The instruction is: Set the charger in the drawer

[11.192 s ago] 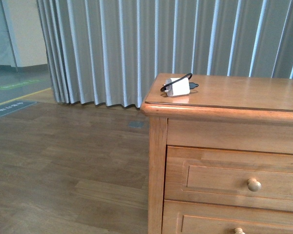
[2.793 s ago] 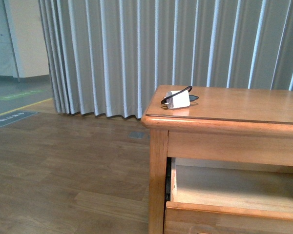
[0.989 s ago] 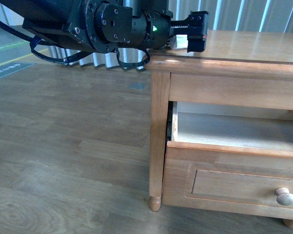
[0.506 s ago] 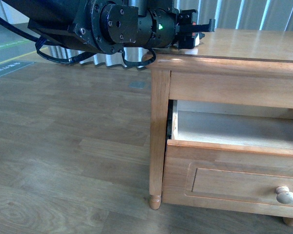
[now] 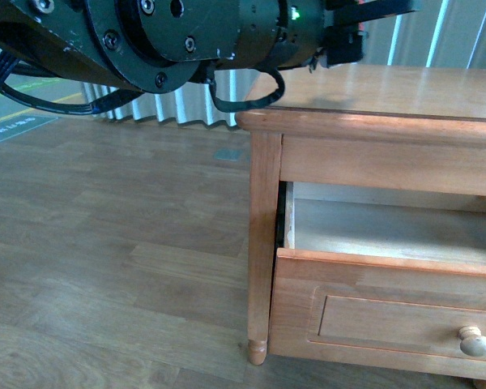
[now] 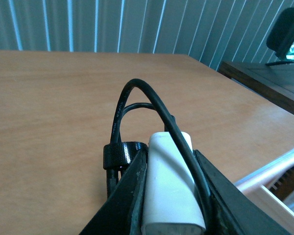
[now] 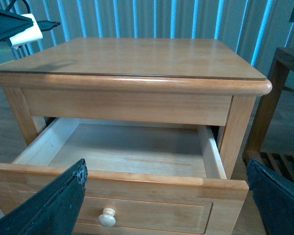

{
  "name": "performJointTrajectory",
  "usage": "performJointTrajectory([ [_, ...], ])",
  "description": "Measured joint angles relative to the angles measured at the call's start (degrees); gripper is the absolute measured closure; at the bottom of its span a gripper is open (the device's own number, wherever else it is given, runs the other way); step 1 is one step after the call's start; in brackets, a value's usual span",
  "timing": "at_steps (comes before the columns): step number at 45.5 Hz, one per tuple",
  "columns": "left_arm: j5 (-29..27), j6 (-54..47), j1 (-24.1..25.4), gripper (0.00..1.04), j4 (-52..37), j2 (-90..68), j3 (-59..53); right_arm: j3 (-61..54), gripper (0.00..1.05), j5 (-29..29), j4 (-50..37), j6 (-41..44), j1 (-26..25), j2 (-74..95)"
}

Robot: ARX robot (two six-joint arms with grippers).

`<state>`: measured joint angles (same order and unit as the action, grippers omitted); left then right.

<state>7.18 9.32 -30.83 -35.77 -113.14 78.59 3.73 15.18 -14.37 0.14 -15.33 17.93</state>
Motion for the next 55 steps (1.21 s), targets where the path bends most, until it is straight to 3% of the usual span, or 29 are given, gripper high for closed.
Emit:
performJointTrajectory([
  [22,1.1,1.0,-7.5,0.81,-0.1,4.3,-8.9,0.0,0.08,0.0,0.0,0.0,0.0,0.0],
  [41,1.6,1.3,-7.4,0.80,0.0,-0.5,-9.7,0.0,0.08,0.0,0.0,0.0,0.0,0.0],
  [51,-1.3,1.1,-6.9,0.37,-0.5,-0.8,-9.7,0.0,0.08,0.0,0.0,0.0,0.0,0.0],
  [55,-2.5,1.0,-6.8,0.25,-0.9,-0.2,-9.7,0.0,0.08,0.0,0.0,0.0,0.0,0.0],
])
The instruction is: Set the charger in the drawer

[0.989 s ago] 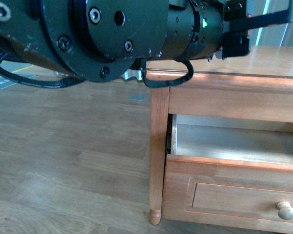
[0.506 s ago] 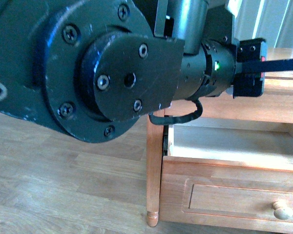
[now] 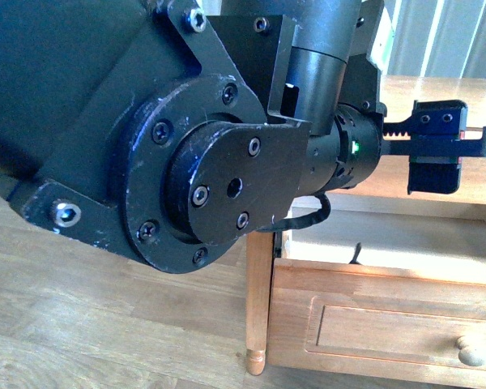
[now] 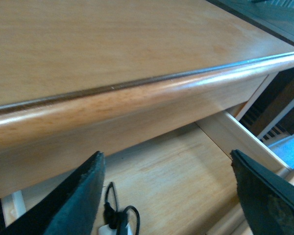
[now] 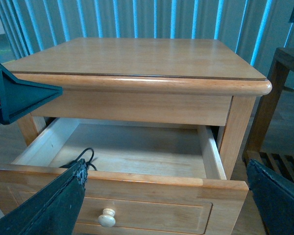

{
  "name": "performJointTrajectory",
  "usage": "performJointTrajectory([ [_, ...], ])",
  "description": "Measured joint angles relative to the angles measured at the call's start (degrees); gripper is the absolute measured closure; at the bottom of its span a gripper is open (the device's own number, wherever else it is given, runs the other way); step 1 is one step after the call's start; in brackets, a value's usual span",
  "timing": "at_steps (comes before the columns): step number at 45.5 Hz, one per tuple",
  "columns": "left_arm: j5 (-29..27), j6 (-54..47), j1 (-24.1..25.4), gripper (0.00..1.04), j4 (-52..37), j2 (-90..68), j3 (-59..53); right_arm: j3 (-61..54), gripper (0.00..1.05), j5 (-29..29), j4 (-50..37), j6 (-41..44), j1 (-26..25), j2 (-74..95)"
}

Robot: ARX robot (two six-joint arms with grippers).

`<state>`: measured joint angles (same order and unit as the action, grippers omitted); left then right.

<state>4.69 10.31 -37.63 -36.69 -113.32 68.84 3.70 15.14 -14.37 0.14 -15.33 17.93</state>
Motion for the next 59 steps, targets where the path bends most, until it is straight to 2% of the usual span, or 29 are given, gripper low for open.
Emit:
performJointTrajectory([
  [6,-3.5,-0.9,0.5,0.05,-0.4,3.6,-1.0,0.0,0.08,0.0,0.0,0.0,0.0,0.0],
  [19,-16.6,-4.6,4.3,0.06,-1.5,17.7,-8.9,0.0,0.08,0.0,0.0,0.0,0.0,0.0],
  [29,-28.0,-5.2,7.6,0.06,-2.4,32.0,-23.3,0.0,0.08,0.0,0.0,0.0,0.0,0.0],
  [32,-33.0,-4.5,8.3,0.06,-1.9,38.7,-29.8,0.0,0.08,0.0,0.0,0.0,0.0,0.0],
  [41,-42.4,0.0,9.7,0.06,5.0,54.6,-42.3,0.0,0.08,0.0,0.0,0.0,0.0,0.0],
  [48,-50.2,6.9,12.2,0.06,18.6,70.5,-50.7,0.0,0.08,0.0,0.0,0.0,0.0,0.0],
  [59,-51.1,9.4,12.9,0.06,21.4,73.5,-51.6,0.0,0.08,0.0,0.0,0.0,0.0,0.0],
])
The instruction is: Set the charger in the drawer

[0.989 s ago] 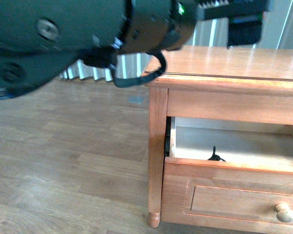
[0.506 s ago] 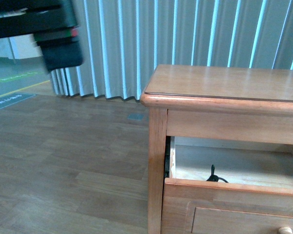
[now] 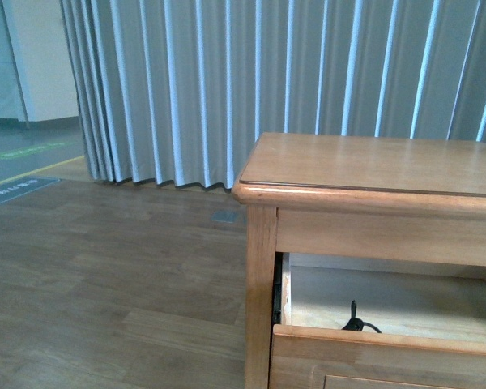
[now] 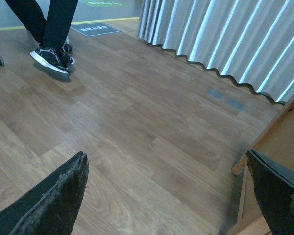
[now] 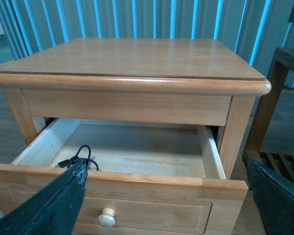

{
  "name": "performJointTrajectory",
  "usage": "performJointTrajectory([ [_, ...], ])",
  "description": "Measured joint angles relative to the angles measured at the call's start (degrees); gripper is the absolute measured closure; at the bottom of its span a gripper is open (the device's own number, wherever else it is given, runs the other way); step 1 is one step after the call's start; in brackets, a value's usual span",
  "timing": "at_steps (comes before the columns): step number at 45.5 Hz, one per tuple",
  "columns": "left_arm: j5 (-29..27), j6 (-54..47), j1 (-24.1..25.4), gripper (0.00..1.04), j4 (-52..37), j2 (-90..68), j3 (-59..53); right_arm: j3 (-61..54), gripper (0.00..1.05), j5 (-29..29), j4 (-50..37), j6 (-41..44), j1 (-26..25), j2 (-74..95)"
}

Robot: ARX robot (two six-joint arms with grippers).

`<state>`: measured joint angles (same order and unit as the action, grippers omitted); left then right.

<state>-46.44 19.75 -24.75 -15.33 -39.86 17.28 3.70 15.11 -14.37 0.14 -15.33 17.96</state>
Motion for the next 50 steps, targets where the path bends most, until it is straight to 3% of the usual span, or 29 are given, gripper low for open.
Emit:
performJointTrajectory([
  [3,0.3,0.0,0.1,0.06,-0.1,0.1,0.0,0.0,0.08,0.0,0.0,0.0,0.0,0.0],
  [7,22.5,-10.3,6.1,0.26,-6.3,4.7,-4.5,0.0,0.08,0.0,0.0,0.0,0.0,0.0],
  [10,30.4,-15.1,9.0,0.41,-6.4,7.5,-6.7,0.0,0.08,0.0,0.0,0.0,0.0,0.0],
  [26,38.6,-18.7,16.6,1.01,-3.3,16.0,-12.0,0.0,0.08,0.0,0.0,0.0,0.0,0.0],
  [31,40.9,-19.0,18.8,1.01,-2.0,18.1,-12.9,0.0,0.08,0.0,0.0,0.0,0.0,0.0],
  [34,45.8,-19.2,22.7,1.01,-1.0,19.7,-13.6,0.0,0.08,0.0,0.0,0.0,0.0,0.0],
  [50,46.3,-19.3,24.6,1.01,1.7,26.1,-16.6,0.0,0.08,0.0,0.0,0.0,0.0,0.0],
])
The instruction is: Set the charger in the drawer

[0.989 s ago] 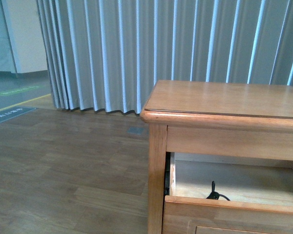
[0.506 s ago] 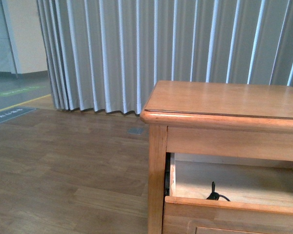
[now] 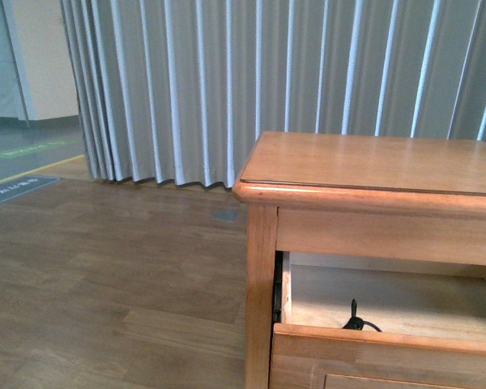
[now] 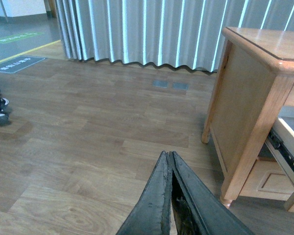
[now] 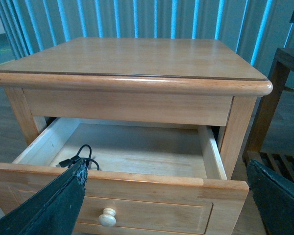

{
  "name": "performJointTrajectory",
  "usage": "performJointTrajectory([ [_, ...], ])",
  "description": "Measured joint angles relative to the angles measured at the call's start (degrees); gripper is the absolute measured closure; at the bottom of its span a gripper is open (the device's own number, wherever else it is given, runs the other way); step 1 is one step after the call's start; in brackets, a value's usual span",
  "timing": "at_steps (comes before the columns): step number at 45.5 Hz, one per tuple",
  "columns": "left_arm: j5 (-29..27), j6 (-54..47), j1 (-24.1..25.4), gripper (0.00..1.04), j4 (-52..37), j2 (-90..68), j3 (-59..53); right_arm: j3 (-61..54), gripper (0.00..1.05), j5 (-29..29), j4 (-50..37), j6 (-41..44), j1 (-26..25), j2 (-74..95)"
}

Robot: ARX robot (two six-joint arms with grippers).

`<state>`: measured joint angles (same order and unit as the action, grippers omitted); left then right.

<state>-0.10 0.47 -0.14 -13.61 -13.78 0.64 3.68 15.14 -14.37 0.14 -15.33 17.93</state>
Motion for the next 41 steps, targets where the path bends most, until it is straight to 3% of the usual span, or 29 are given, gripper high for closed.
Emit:
performJointTrajectory([
  [14,0.1,-0.1,0.0,1.01,3.6,3.9,0.0,0.0,0.08,0.0,0.0,0.0,0.0,0.0],
  [20,0.1,-0.1,0.0,1.01,13.0,12.2,0.0,0.0,0.08,0.0,0.0,0.0,0.0,0.0],
  [39,0.1,-0.1,0.0,1.01,13.6,13.5,0.0,-0.1,0.08,0.0,0.0,0.0,0.0,0.0],
  [41,0.1,0.0,0.0,0.96,13.6,13.5,0.0,-0.1,0.08,0.0,0.0,0.0,0.0,0.0],
])
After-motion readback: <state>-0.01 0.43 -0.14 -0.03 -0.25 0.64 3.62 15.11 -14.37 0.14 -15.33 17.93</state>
